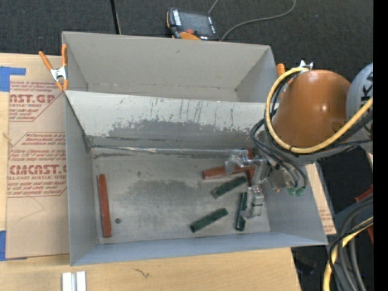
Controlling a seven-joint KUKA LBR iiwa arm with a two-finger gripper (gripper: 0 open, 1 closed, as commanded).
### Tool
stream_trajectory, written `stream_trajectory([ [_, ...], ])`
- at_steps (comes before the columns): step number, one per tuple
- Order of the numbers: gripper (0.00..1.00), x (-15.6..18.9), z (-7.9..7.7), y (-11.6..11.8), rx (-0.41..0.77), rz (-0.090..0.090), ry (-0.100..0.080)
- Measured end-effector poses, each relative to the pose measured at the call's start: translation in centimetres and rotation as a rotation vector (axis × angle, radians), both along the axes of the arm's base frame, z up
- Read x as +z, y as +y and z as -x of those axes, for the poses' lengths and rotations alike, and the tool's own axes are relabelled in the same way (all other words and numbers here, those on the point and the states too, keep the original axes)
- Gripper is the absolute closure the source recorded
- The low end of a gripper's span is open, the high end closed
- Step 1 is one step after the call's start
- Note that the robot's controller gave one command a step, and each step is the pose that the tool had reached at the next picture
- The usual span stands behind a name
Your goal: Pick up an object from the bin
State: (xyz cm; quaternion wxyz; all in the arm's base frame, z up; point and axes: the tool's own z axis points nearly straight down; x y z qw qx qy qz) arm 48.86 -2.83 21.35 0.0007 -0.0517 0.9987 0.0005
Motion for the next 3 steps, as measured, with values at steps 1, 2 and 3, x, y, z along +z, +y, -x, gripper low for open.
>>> stream_trajectory([
  [1,0.0,-14.7,0.0,1.5,0.027,-0.001,0.001],
  [2,1.0,-14.4,0.0,1.4,0.026,-0.001,0.001],
  [3,1.0,6.5,-1.7,-0.3,0.378,0.003,-0.008],
])
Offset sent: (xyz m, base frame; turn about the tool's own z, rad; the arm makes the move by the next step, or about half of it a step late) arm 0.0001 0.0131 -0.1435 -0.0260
